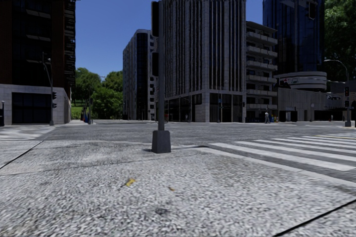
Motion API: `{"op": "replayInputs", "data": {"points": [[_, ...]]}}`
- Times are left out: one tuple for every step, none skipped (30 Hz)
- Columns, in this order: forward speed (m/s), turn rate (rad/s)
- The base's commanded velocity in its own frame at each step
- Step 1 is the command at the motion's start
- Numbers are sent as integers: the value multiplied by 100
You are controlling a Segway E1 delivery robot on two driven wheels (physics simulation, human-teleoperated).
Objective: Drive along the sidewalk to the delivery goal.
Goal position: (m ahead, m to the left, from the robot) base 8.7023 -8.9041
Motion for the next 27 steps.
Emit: {"op": "replayInputs", "data": {"points": [[199, -56], [199, -56], [199, -56], [199, -56], [199, -56], [199, -56], [199, -57], [199, -58], [199, -60], [199, -61], [199, -61], [199, -61], [199, -62], [199, -62], [199, -62], [199, -62], [199, -62], [199, -62], [199, -62], [199, -62], [199, -62], [199, -62], [199, -62], [199, -62], [199, -62], [199, -62], [199, -62]]}}
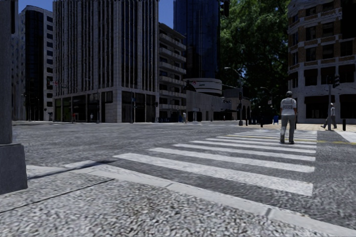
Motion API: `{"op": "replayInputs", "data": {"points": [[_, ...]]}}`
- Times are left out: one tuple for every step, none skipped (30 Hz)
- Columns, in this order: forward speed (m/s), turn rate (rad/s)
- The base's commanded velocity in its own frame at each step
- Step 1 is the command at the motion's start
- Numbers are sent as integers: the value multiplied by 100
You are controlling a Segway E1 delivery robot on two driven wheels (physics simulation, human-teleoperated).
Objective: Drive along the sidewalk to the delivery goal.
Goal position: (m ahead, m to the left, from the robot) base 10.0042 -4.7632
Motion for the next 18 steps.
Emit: {"op": "replayInputs", "data": {"points": [[199, -62], [199, -62], [199, -62], [199, -52], [199, -24], [199, -14], [199, -11], [199, -11], [199, -21], [199, -35], [199, -46], [199, -51], [199, -51], [197, -53], [194, -55], [192, -55], [192, -55], [192, -55]]}}
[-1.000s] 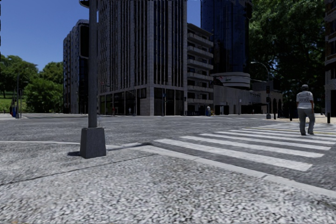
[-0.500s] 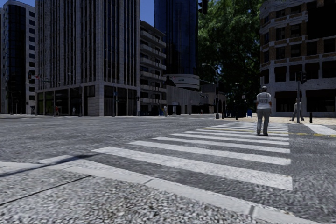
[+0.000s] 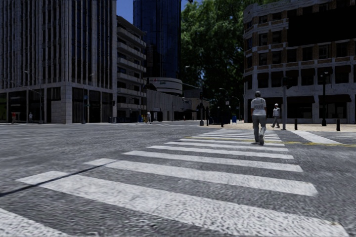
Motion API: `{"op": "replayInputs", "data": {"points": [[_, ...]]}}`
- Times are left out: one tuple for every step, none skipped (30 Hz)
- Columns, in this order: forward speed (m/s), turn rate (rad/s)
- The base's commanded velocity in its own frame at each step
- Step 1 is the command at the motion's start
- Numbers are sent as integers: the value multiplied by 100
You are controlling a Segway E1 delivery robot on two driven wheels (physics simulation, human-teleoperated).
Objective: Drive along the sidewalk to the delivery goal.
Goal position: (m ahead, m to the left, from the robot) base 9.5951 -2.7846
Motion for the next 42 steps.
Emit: {"op": "replayInputs", "data": {"points": [[192, -56], [192, -56], [192, -56], [192, -57], [192, -57], [191, 0], [191, 0], [191, 0], [191, 0], [191, 0], [191, 0], [191, 0], [191, 0], [191, 0], [191, 0], [191, 0], [189, 0], [189, 0], [186, 0], [184, 0], [184, 0], [183, 0], [183, 0], [183, 0], [183, 0], [183, 0], [183, 0], [183, 0], [183, 0], [183, 0], [183, 0], [183, 0], [183, 0], [183, 0], [183, 0], [183, 0], [183, 0], [185, 0], [186, 0], [186, 0], [186, 0], [186, 0]]}}
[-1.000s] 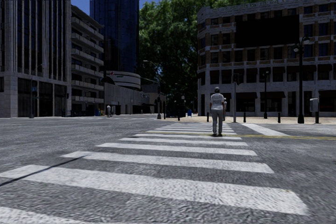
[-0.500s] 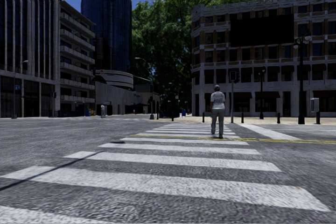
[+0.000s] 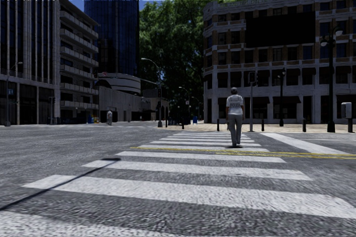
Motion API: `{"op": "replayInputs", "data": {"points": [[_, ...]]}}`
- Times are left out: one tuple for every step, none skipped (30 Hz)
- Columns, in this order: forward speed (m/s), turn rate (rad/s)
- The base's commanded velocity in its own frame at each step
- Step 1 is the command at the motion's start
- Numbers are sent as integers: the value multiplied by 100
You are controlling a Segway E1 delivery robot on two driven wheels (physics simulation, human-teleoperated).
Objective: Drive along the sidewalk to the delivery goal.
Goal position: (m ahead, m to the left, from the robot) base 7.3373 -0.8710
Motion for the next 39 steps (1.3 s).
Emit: {"op": "replayInputs", "data": {"points": [[186, 0], [186, 0], [186, 0], [186, 0], [186, 0], [185, 0], [185, 0], [185, 0], [184, 0], [183, 0], [180, 0], [180, 0], [177, 0], [175, -6], [173, -13], [173, -13], [172, -17], [172, -20], [172, -25], [171, -32], [171, -32], [171, -34], [171, -35], [171, -26], [171, 0], [171, 0], [172, 0], [172, 0], [172, 0], [172, 0], [172, 0], [172, 0], [172, 0], [172, 0], [172, 0], [169, -5], [164, -21], [164, -21], [159, -30]]}}
